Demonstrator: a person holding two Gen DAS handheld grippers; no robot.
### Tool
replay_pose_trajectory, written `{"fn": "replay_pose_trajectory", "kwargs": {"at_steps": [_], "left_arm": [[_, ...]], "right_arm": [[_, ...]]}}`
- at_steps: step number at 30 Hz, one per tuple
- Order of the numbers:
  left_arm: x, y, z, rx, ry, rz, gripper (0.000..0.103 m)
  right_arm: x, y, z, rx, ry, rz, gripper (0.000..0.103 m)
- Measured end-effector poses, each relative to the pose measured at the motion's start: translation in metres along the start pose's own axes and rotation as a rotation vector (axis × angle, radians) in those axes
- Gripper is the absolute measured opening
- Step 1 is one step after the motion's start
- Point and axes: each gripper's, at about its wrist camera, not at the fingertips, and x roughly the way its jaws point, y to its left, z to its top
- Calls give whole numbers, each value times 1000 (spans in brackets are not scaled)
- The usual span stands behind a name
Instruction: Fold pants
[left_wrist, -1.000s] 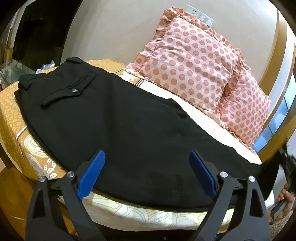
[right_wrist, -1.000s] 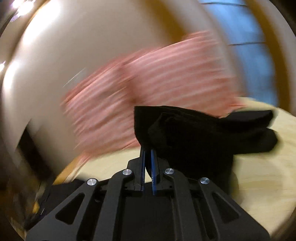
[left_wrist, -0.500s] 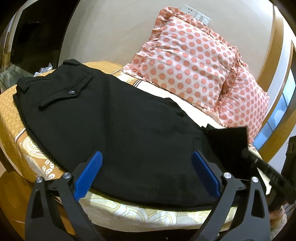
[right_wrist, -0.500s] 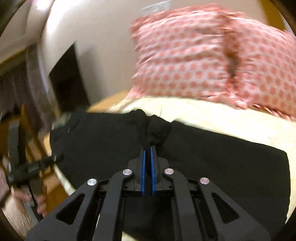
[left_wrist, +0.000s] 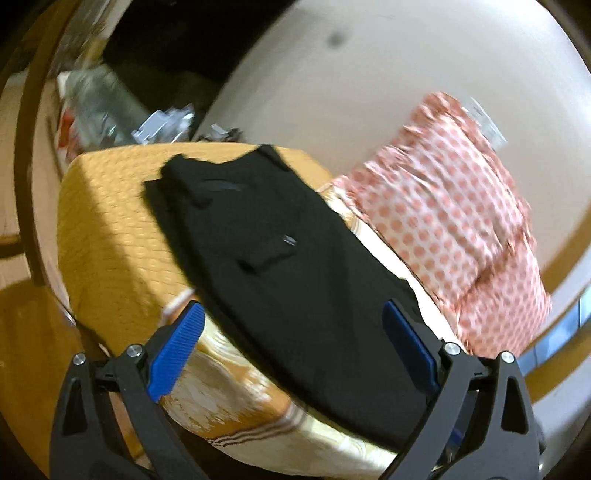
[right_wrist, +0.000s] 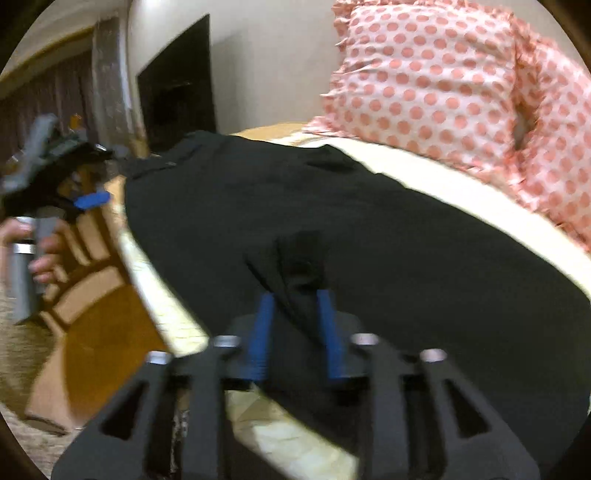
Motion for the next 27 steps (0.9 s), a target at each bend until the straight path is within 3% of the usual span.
{"fn": "replay_pose_trajectory", "kwargs": {"at_steps": [4, 10, 13, 16, 20, 23, 27], "left_arm": [[7, 9, 16, -38, 0, 20, 91], [24, 16, 28, -69, 44, 43, 91], [26, 6, 24, -36, 59, 66, 91], [24, -2, 15, -40, 88, 27, 91], [25, -15, -2, -48, 174, -115, 82], [29, -17, 1, -35, 165, -67, 70], [31, 7, 20, -155, 109, -32, 68]], "right_arm": [[-10, 4, 0, 11, -28, 66, 66], [-17, -1, 1, 65, -43, 106, 70], [-18, -3, 1, 78, -47, 108, 72], [-19, -4, 1, 88, -51, 110, 73], [-19, -7, 1, 101, -55, 113, 74], [-19, -9, 0, 110, -58, 113, 74], [-26, -14, -3, 119, -77, 99, 74]]}}
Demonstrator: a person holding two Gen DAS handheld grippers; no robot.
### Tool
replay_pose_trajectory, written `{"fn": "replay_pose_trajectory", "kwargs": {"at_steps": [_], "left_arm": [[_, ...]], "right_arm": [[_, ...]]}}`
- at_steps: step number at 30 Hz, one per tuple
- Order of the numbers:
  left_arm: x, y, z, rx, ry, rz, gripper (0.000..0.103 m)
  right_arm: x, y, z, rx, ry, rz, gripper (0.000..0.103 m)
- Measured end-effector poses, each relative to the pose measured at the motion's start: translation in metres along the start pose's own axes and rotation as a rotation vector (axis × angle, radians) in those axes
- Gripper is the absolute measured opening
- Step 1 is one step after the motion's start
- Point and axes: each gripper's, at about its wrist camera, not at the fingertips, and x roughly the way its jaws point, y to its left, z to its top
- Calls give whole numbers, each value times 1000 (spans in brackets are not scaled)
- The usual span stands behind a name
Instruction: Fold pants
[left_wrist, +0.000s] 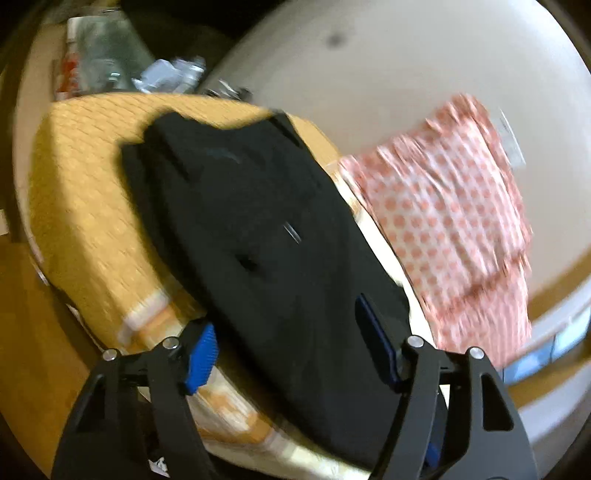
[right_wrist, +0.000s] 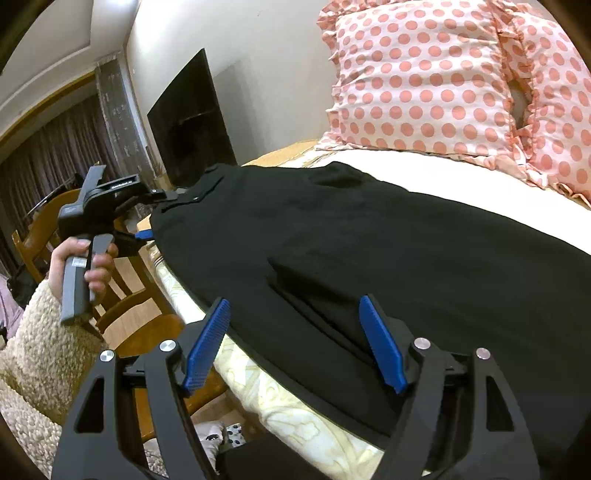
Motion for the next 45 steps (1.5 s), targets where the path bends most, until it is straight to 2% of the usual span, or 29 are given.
{"fn": "replay_pose_trajectory", "kwargs": {"at_steps": [2, 6, 7, 8, 9, 11, 14, 16, 20, 23, 27, 29, 31, 33, 35, 37, 41, 43, 45], "left_arm": [[-2, 7, 12, -38, -39, 10, 68], [9, 8, 25, -46, -38, 40, 66], [11, 5, 25, -22, -35, 65, 59], [12, -3, 25, 18, -41, 108, 38], [10, -6, 25, 51, -49, 133, 25], [6, -19, 26, 105, -62, 148, 19], [-3, -48, 25, 196, -92, 165, 17], [-11, -81, 19, 290, -121, 171, 16], [-15, -153, -3, 481, -146, 129, 16], [-8, -224, -41, 674, -132, 66, 15], [3, -310, -132, 976, -68, -94, 15], [8, -337, -191, 1120, 1, -192, 15], [16, -345, -247, 1245, 97, -267, 15], [27, -337, -299, 1358, 192, -291, 14], [41, -321, -331, 1422, 266, -277, 13], [56, -309, -338, 1391, 376, -272, 13], [45, -303, -330, 1384, 322, -276, 12], [34, -309, -335, 1382, 290, -286, 12], [31, -308, -347, 1428, 274, -275, 12]], "right_arm": [[-5, -4, -1, 9, -12, -4, 74], [-16, -14, -4, 31, -45, -26, 76], [-20, -18, -6, 42, -54, -39, 79], [-23, -22, -7, 51, -62, -48, 79], [-27, -26, -8, 61, -71, -58, 79], [-38, -36, -11, 87, -92, -83, 79], [-58, -55, -15, 135, -125, -120, 79], [-72, -69, -20, 176, -149, -144, 79], [-102, -95, -33, 264, -201, -197, 79], [-125, -114, -46, 325, -232, -246, 79], [-156, -134, -62, 396, -272, -313, 79], [-170, -142, -70, 420, -290, -348, 79], [-182, -149, -75, 440, -302, -383, 79], [-189, -155, -82, 462, -307, -413, 79], [-195, -163, -90, 488, -303, -441, 79], [-198, -170, -96, 510, -297, -459, 79], [-200, -181, -102, 540, -295, -479, 79], [-202, -183, -102, 546, -305, -486, 79], [-205, -183, -102, 544, -320, -498, 79]]}}
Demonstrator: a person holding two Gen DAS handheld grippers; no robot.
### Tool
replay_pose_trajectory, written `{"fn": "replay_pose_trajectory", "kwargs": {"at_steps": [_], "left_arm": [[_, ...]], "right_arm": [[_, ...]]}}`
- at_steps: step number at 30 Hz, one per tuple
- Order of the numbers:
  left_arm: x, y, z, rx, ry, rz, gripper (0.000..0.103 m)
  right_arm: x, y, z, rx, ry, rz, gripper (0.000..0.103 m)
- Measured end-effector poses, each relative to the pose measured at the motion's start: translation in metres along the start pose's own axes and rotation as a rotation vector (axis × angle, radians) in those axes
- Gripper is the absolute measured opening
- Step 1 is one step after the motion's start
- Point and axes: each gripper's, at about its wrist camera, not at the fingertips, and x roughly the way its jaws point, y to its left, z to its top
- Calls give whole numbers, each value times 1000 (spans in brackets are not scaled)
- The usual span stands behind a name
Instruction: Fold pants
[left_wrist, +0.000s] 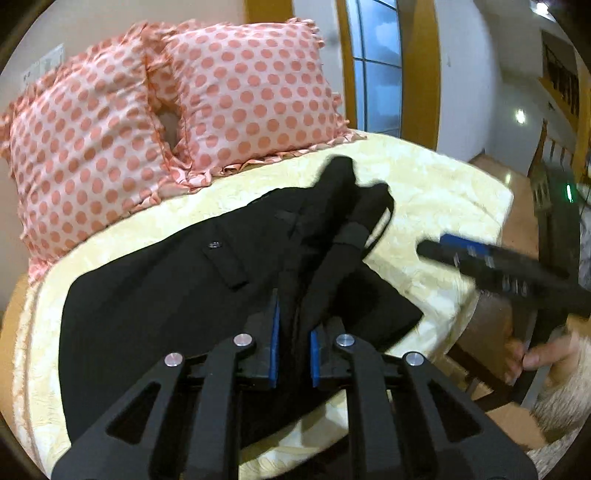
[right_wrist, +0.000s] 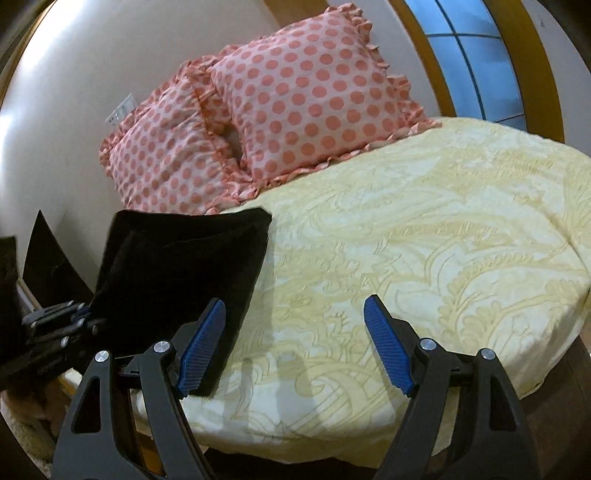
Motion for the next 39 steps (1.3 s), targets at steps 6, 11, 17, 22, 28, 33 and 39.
{"fn": "replay_pose_trajectory", "kwargs": {"at_steps": [6, 11, 17, 22, 28, 33, 39], "left_arm": [[15, -13, -14, 36, 12, -18, 18], [-32, 38, -19, -172, -130, -248, 75], [-50, 116, -32, -397, -216, 14, 96], [-18, 131, -57, -432, -55, 95, 96], [-7, 131, -84, -389, -48, 75, 97], [-16, 133, -92, -410, -99, 18, 100], [-17, 135, -92, -400, -117, -6, 100]], "right_arm": [[-4, 2, 13, 5, -36, -13, 79], [-10, 29, 32, -54, -92, 37, 79], [13, 97, 29, -215, -14, 250, 80], [49, 119, 6, -257, 143, 230, 85], [57, 114, -4, -293, 303, 197, 85], [60, 74, 43, -38, 290, 261, 85], [109, 38, 60, 136, 429, 232, 65]]}}
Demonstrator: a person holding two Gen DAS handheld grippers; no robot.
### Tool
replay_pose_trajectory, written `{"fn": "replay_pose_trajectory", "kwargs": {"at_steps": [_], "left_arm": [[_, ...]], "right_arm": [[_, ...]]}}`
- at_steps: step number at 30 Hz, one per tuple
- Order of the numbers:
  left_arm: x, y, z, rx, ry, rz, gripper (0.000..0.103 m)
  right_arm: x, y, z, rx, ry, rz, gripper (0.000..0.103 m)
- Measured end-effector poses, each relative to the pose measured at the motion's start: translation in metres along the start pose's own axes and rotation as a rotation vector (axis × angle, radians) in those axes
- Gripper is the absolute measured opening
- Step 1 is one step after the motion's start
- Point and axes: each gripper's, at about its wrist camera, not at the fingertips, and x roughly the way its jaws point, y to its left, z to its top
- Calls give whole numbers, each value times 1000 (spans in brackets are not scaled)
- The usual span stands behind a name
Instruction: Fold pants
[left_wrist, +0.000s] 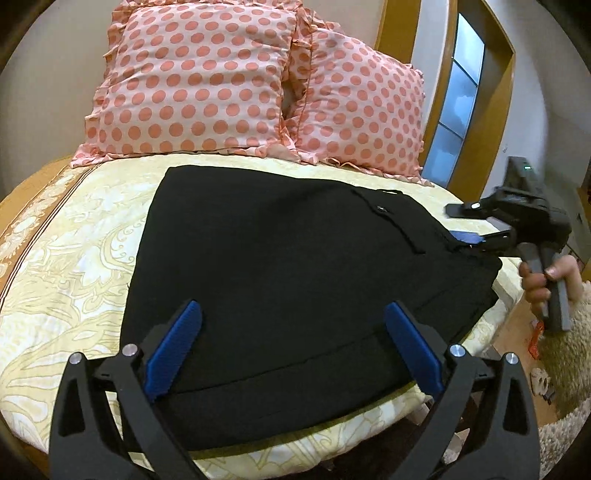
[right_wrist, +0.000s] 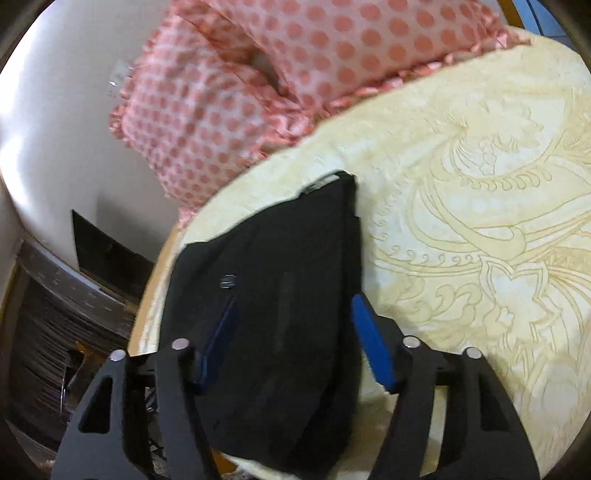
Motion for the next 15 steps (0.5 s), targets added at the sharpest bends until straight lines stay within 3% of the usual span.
{"fn": "replay_pose_trajectory", "kwargs": {"at_steps": [5, 6, 7, 11, 15], "left_arm": [[0, -1, -1, 6, -7, -6, 100], [1, -2, -1, 10, -7, -5, 101], [1, -2, -1, 11, -8, -3, 101], [1, -3, -2, 11, -9, -4, 101], [0, 1, 3, -12, 15, -32, 100]], "right_arm": [[10, -11, 4, 28, 8, -31, 63], [11, -10, 4, 20, 7, -33, 63], [13, -8, 3, 7, 12, -31, 55], [18, 6, -4, -80, 40, -51, 55], [22, -2, 2, -34, 24, -18, 51]]}}
